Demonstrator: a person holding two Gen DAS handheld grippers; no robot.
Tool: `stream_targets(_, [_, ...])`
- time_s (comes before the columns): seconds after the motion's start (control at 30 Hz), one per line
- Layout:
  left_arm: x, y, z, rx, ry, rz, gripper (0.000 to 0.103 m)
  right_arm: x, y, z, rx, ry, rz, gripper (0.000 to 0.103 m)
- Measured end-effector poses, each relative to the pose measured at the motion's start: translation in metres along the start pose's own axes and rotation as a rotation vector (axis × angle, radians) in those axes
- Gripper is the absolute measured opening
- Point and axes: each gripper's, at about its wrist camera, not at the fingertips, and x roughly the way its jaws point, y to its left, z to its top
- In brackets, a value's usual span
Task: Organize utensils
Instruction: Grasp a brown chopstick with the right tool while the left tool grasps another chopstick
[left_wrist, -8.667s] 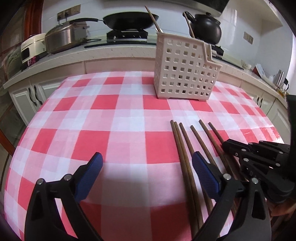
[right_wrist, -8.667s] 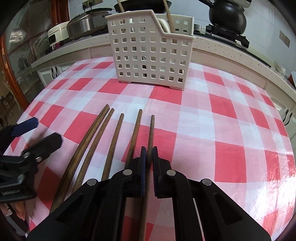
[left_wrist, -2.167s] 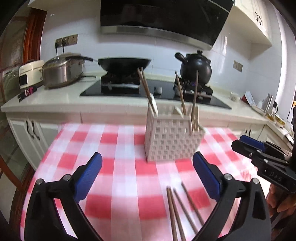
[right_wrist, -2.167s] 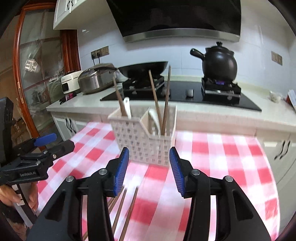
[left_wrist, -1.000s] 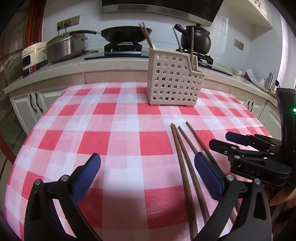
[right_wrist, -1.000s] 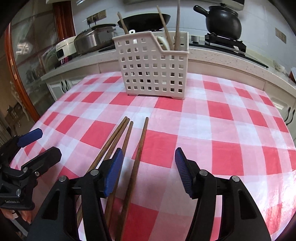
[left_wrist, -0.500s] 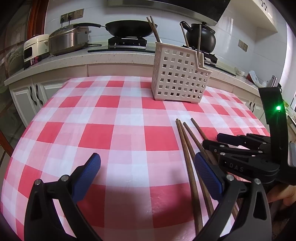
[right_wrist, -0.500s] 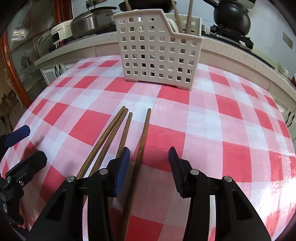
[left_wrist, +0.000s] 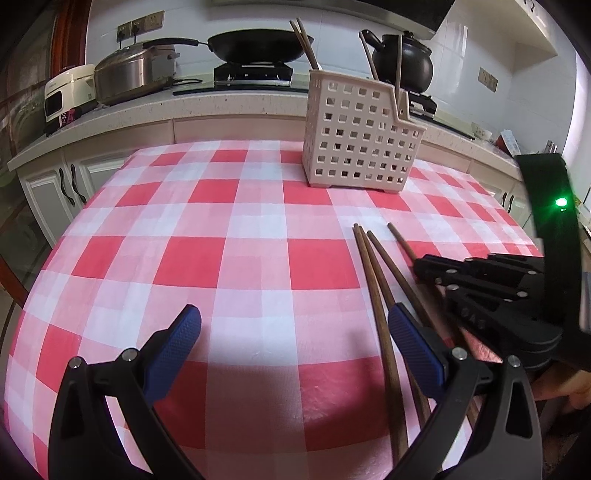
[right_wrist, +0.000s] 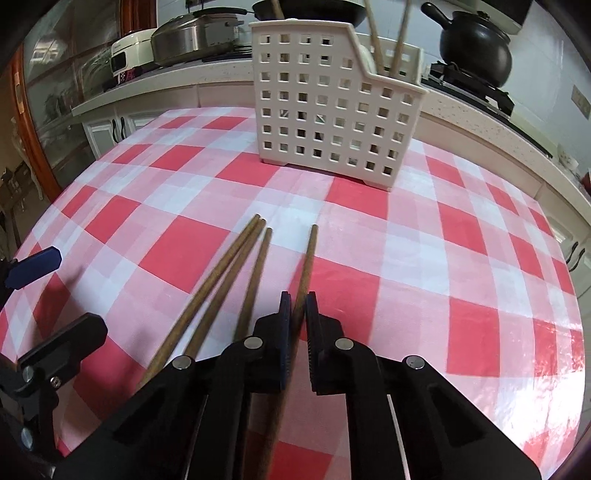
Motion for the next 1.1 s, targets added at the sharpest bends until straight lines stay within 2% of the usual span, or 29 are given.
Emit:
stream_targets(0.2, [0.014,-0.012,0.009,0.013,0.055,-0.021,0.097,-0.011,-0.017,-0.01,0.046,-0.017,0.017,0.008])
stream_targets(0.27, [0.021,-0.017,0.014,0.027,0.067,-0.001,0.097,-0.015,-0.022,-0.012,0.06,-0.023,0.024,0.008])
stream_targets(0.37, [0.033,-0.023,0.022,0.041,0.097,0.013,0.09,-0.018,-0.026,-0.015,0.067,-0.029,0.037,0.008])
stream_targets(0.53, [0.051,-0.031,0.026,0.072,0.145,0.023,0.073,-0.02,-0.028,-0.016,0.075,-0.039,0.058,0.008])
stream_targets(0.77, [0.06,-0.04,0.027,0.098,0.154,0.019,0.059,-0.019,-0.03,-0.017,0.089,-0.037,0.077,0.008])
stream_targets(0.9, [0.062,-0.043,0.03,0.113,0.148,0.017,0.043,-0.019,-0.031,-0.017,0.092,-0.035,0.082,0.008])
stream_targets(1.0, [0.065,-0.046,0.033,0.12,0.155,0.006,0.038,-0.018,-0.03,-0.017,0.091,-0.033,0.082,0.008])
stream_targets(1.1, [0.064,-0.051,0.031,0.142,0.149,-0.004,0.026,-0.018,-0.031,-0.017,0.095,-0.03,0.084,0.008])
